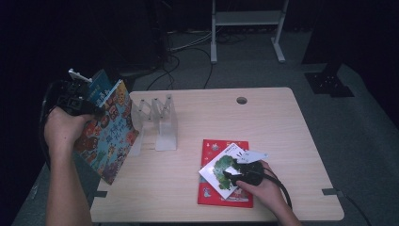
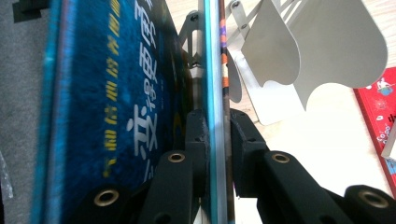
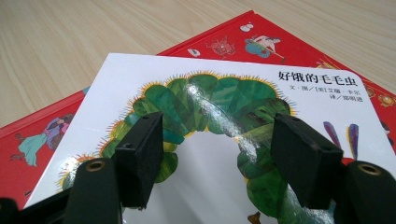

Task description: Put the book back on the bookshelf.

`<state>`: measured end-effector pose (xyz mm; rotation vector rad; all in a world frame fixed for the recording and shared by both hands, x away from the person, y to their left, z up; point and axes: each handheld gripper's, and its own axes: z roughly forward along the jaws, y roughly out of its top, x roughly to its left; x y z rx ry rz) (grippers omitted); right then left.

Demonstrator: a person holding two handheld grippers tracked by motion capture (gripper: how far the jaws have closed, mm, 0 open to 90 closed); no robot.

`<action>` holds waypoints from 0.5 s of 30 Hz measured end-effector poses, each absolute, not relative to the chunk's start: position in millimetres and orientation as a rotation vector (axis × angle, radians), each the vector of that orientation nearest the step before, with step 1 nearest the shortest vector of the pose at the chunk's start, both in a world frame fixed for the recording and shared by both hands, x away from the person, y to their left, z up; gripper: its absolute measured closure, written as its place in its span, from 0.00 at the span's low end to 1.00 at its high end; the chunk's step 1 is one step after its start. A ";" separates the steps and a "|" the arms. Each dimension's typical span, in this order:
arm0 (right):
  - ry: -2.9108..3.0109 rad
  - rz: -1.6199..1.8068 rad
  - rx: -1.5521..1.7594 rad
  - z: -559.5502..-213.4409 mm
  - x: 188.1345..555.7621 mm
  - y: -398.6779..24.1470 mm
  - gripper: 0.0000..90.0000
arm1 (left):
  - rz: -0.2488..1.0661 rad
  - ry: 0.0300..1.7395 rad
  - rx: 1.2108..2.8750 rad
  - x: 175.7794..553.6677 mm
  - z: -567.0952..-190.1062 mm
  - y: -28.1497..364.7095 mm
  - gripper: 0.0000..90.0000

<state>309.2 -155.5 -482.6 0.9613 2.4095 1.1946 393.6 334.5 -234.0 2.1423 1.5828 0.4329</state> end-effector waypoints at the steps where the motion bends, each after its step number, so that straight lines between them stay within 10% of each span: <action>1: 2.410 1.195 0.961 -482.6 309.2 -155.5 0.37 | 0.441 1.579 2.140 392.8 -232.4 335.1 0.88; 15: 2.408 1.195 0.964 -482.6 309.0 -155.5 0.37 | 0.528 1.501 2.138 375.8 -209.9 329.3 0.95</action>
